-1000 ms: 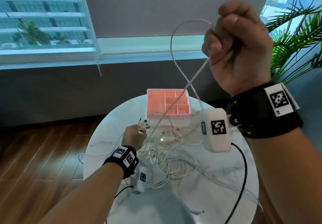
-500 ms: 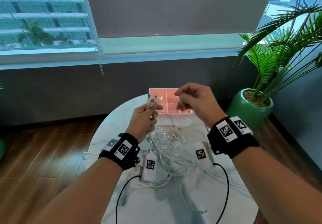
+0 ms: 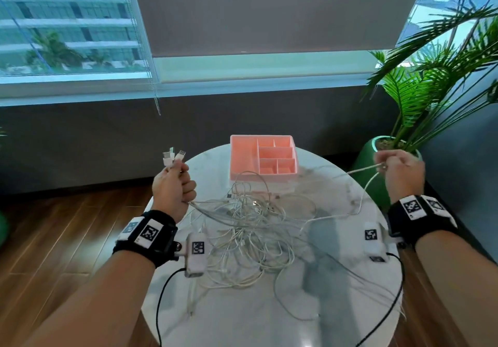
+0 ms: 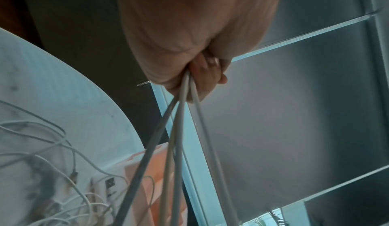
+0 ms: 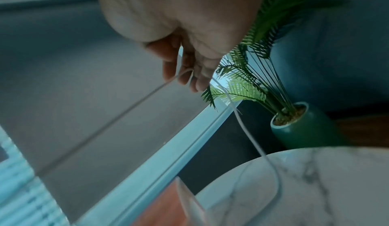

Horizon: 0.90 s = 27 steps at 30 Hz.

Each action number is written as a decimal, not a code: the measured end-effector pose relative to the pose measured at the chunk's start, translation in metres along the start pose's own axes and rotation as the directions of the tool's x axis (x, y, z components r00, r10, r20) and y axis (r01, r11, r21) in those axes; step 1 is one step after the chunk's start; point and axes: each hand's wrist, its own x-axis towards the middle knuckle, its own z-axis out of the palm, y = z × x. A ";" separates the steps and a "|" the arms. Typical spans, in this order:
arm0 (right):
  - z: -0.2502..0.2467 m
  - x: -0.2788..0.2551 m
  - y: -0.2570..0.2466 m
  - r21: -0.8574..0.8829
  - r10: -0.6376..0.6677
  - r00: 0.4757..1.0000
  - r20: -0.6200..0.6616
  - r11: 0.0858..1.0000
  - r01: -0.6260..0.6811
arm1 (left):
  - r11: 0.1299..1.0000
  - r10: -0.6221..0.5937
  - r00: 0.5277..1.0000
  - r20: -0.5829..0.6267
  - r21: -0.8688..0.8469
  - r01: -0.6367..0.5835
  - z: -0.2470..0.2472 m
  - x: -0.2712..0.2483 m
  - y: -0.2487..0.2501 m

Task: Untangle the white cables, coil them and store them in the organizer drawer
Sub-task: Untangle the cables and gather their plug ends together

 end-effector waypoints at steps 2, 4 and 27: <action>-0.004 -0.008 0.011 -0.286 -0.100 0.990 0.103 0.950 0.126 | 1.000 -0.011 0.999 0.042 -0.025 0.012 0.010 -0.003 0.002; -0.007 -0.014 0.026 -0.455 -0.098 0.973 0.207 0.871 0.184 | 0.998 -0.017 0.996 0.087 -0.054 0.022 0.024 -0.008 0.006; 0.099 -0.137 -0.014 -0.118 -0.123 0.351 0.928 0.797 0.592 | 0.957 -0.033 0.973 0.227 -0.273 0.096 0.069 -0.027 0.038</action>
